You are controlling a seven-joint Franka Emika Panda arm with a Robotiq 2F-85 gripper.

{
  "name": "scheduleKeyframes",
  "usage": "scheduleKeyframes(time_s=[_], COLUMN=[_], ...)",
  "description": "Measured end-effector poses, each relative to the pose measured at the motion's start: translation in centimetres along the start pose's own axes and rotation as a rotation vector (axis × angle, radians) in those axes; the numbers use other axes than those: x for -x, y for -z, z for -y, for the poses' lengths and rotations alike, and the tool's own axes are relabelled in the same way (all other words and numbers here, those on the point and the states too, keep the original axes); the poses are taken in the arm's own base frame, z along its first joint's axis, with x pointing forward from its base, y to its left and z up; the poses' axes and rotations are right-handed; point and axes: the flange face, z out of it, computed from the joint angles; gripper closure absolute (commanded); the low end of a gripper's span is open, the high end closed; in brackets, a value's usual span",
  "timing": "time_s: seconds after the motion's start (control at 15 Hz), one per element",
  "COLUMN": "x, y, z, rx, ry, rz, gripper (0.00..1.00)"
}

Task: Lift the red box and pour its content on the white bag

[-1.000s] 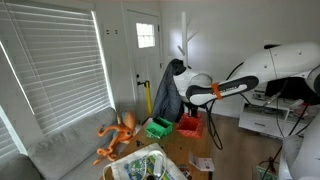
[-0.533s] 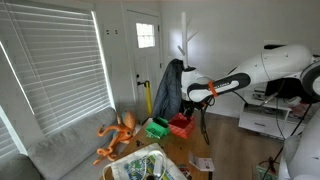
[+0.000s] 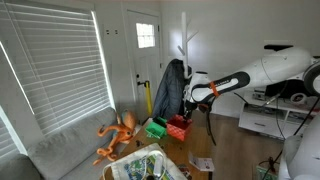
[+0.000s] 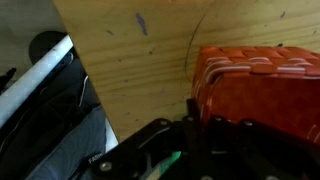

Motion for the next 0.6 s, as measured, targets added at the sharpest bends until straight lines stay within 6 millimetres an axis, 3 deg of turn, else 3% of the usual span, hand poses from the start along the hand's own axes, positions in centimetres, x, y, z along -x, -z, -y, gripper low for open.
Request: scheduleKeyframes(time_s=[0.33, 0.6], x=[0.4, 1.9], y=[-0.4, -0.8], z=[-0.6, -5.0], rx=[0.023, 0.107], ry=[0.016, 0.017], rz=[0.033, 0.084], gripper=[0.99, 0.99])
